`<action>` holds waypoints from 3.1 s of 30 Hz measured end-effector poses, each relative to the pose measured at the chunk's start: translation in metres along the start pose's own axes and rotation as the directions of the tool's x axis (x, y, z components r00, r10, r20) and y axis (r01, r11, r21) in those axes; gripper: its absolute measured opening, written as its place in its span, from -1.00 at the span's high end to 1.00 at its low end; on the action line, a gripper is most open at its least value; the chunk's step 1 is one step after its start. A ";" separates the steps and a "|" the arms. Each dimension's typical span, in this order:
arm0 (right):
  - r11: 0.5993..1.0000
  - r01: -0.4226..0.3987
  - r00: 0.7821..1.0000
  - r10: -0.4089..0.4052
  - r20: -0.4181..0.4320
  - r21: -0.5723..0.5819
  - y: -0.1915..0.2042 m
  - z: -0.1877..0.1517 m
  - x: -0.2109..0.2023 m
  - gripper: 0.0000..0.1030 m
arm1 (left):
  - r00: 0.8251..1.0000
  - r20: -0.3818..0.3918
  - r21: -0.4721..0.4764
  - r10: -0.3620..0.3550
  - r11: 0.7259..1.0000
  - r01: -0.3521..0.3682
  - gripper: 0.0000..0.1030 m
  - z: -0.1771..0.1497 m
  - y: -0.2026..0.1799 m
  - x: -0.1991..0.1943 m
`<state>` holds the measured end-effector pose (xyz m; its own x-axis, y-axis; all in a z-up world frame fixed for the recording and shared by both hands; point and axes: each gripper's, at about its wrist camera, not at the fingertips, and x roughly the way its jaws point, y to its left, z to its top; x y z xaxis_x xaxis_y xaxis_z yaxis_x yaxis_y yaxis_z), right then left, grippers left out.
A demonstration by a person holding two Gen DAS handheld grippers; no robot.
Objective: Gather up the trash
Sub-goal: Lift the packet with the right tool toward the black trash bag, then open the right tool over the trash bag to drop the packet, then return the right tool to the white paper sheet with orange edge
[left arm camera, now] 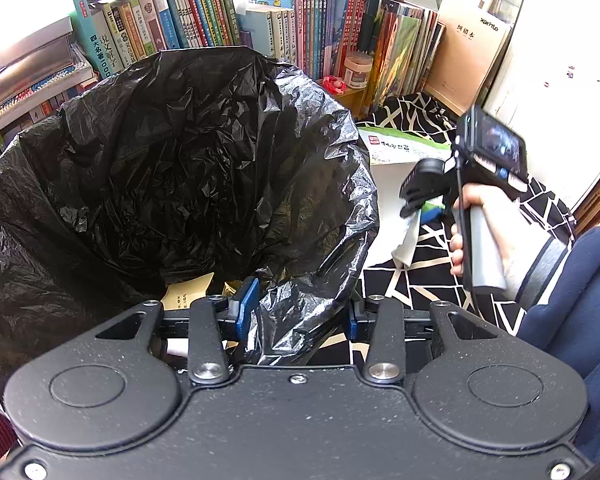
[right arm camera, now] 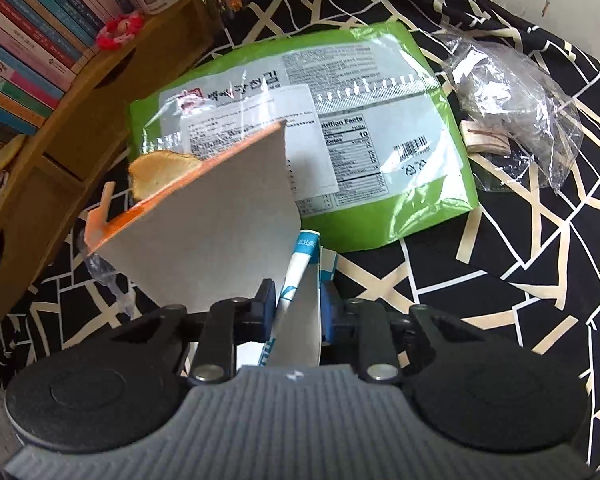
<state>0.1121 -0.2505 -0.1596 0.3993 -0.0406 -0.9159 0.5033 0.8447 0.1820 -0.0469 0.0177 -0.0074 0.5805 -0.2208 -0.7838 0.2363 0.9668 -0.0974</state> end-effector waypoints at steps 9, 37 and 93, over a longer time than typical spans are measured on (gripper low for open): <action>0.981 -0.192 0.979 0.193 0.057 -0.021 0.018 0.012 -0.047 0.53 | 1.000 0.000 0.000 0.000 1.000 0.000 0.23 0.000 -0.001 0.000; 0.474 -0.783 0.498 0.866 0.049 -0.404 0.091 -0.016 -0.205 0.49 | 1.000 0.001 0.001 0.002 1.000 -0.002 0.23 0.000 -0.001 0.000; 0.463 -0.739 0.539 0.842 -0.015 -0.489 0.101 -0.031 -0.191 -0.74 | 1.000 0.001 0.005 0.011 1.000 -0.011 0.17 -0.001 0.001 0.003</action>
<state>0.0633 -0.1410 0.0224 0.6273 0.6980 -0.3454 -0.4365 0.6824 0.5863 -0.0457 0.0182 -0.0101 0.5839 -0.2106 -0.7840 0.2342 0.9684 -0.0858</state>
